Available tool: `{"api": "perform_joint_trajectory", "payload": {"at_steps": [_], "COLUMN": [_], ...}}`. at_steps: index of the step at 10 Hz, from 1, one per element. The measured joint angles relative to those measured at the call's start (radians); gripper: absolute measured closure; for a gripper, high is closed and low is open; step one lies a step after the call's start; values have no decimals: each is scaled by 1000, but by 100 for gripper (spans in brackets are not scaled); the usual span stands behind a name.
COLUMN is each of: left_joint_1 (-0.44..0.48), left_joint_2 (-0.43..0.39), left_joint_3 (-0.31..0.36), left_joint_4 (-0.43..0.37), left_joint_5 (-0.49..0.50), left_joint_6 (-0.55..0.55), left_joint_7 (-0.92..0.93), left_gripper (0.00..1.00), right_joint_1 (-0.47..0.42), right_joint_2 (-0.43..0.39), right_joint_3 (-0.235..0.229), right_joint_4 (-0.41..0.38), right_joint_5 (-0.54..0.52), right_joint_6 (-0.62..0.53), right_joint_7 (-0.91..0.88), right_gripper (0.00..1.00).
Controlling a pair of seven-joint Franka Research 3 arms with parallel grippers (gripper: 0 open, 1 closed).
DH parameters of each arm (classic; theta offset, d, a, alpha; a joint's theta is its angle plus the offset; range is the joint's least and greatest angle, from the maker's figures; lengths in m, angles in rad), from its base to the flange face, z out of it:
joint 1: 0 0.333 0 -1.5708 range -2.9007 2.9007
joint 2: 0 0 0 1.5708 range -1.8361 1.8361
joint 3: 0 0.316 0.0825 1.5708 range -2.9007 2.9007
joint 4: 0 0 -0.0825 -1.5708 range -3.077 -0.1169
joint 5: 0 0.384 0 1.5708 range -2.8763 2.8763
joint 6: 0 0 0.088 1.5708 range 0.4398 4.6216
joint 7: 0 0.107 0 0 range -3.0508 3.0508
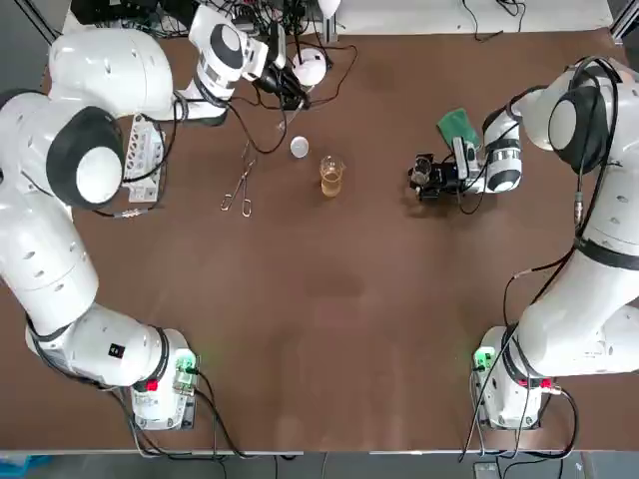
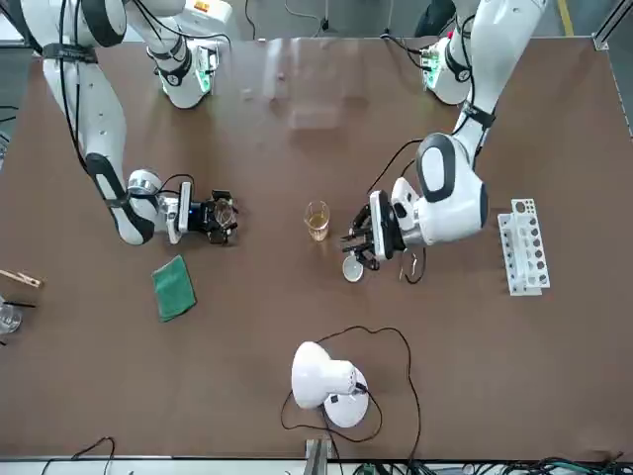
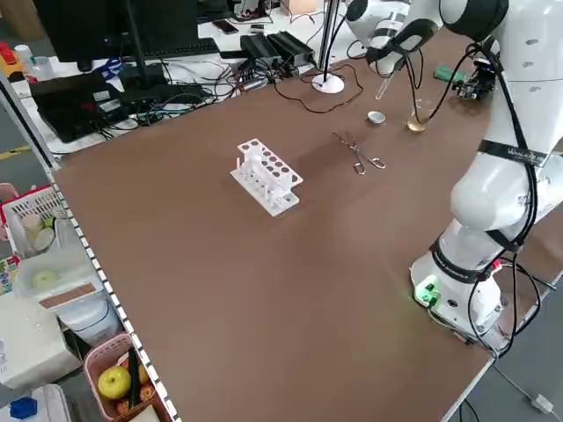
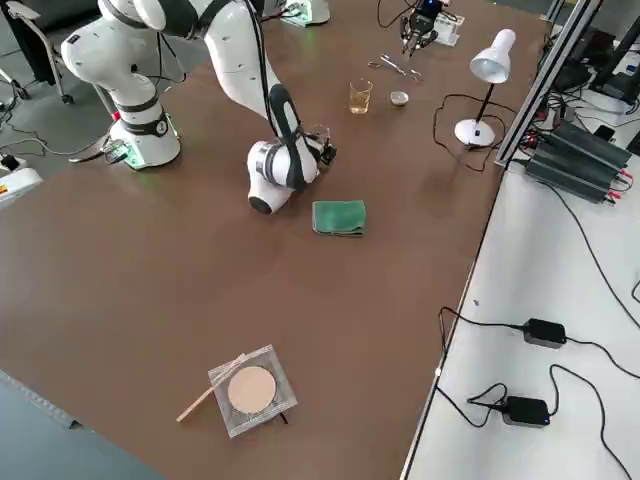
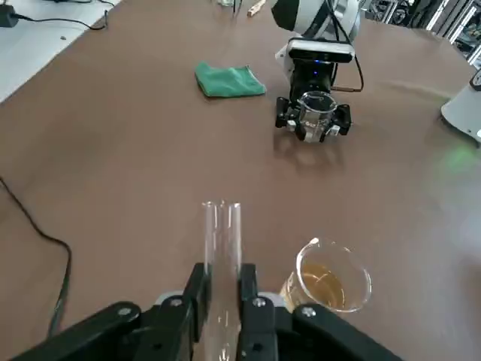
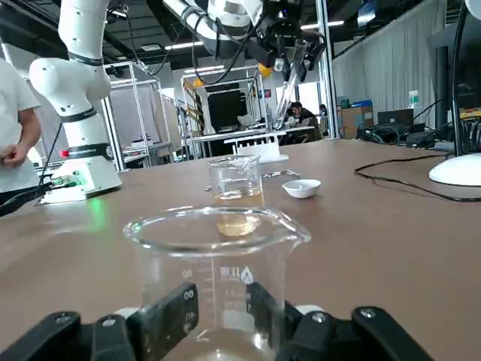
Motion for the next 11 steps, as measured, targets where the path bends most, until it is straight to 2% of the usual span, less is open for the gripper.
{"api": "perform_joint_trajectory", "payload": {"at_steps": [2,5,8,11], "left_joint_1": [-24,-125,-172,-223], "left_joint_2": [12,17,20,22], "left_joint_3": [1,3,7,24], "left_joint_4": [0,-2,-4,-14], "left_joint_5": [51,160,307,355], "left_joint_6": [21,92,114,138], "left_joint_7": [-32,-180,-299,-336], "left_gripper": [79,79,79,79], "right_joint_1": [8,8,8,8], "right_joint_2": [0,0,0,0], "right_joint_3": [-3,-7,-8,-8], "right_joint_4": [0,0,0,0], "right_joint_5": [12,13,13,13], "right_joint_6": [2,3,3,3], "right_joint_7": [0,0,0,0], "right_gripper": [62,62,62,62]}}
